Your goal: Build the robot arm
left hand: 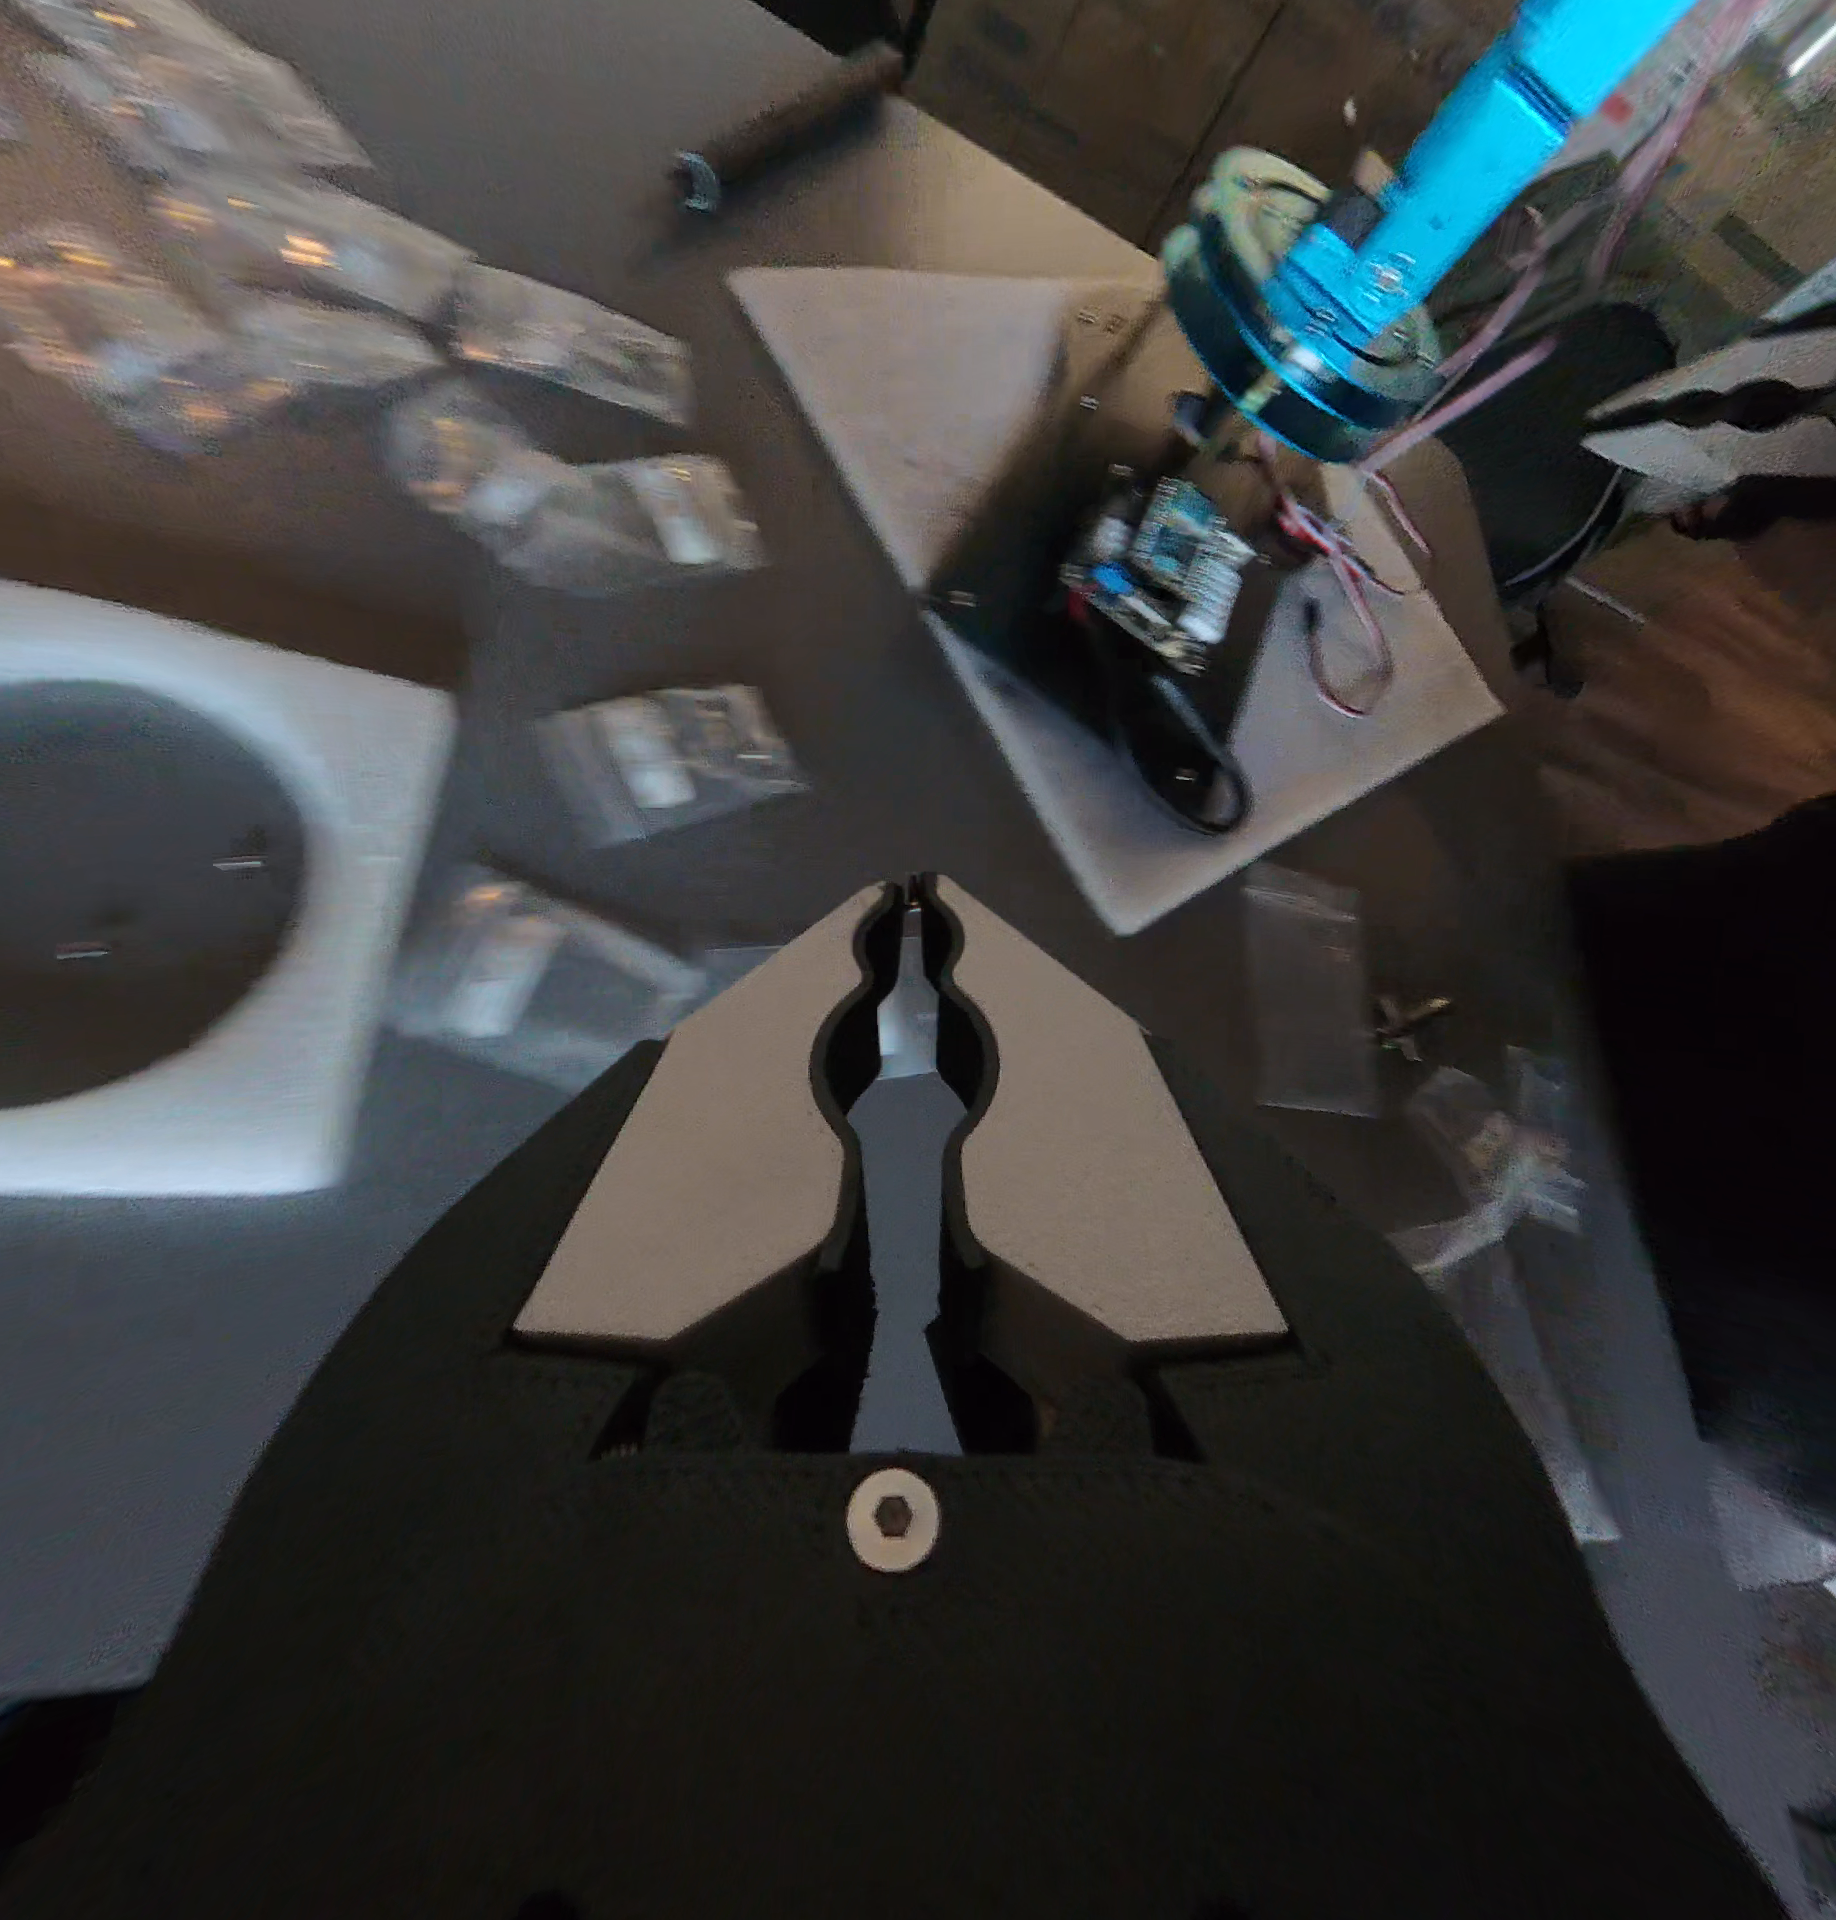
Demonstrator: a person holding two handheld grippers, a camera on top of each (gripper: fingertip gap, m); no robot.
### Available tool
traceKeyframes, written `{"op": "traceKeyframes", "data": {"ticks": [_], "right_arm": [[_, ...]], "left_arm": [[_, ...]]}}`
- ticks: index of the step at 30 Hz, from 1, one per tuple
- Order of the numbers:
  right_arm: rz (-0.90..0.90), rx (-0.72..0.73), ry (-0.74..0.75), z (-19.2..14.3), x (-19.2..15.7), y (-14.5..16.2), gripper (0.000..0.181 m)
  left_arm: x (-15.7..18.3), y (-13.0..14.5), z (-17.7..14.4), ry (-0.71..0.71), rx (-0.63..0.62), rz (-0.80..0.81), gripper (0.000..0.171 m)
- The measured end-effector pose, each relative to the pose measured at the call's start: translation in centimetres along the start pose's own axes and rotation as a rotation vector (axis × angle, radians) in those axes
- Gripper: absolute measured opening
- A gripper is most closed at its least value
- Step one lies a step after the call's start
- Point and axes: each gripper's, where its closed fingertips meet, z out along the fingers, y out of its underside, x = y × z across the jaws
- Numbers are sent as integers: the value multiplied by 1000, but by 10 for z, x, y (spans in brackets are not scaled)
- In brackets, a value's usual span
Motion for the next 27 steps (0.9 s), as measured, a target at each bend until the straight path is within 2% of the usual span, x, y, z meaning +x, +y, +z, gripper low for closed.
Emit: {"op": "traceKeyframes", "data": {"ticks": [3,6,9,11,13,17,19,20,24,27], "right_arm": [[-30,101,-56,1,-17,-19,3],[-69,162,-123,6,-34,-28,3],[-108,203,-186,11,-44,-26,4],[-150,209,-214,13,-42,-15,4],[-196,226,-208,16,-24,0,2],[-157,259,-164,37,59,29,0],[-109,250,-181,64,104,35,3],[-86,242,-192,81,125,35,10],[68,300,-426,154,164,-8,31],[53,321,-585,217,163,-47,39]], "left_arm": [[77,9,30,65,25,-25,1],[145,13,63,175,72,-123,0],[187,30,104,189,6,-205,1],[196,44,130,103,-61,-189,1],[204,43,150,56,-38,-201,1],[205,33,177,-38,42,-263,0],[201,29,182,-104,79,-286,0],[201,25,183,-121,102,-301,0],[206,13,175,-185,199,-373,0],[211,13,166,-264,245,-433,0]]}}
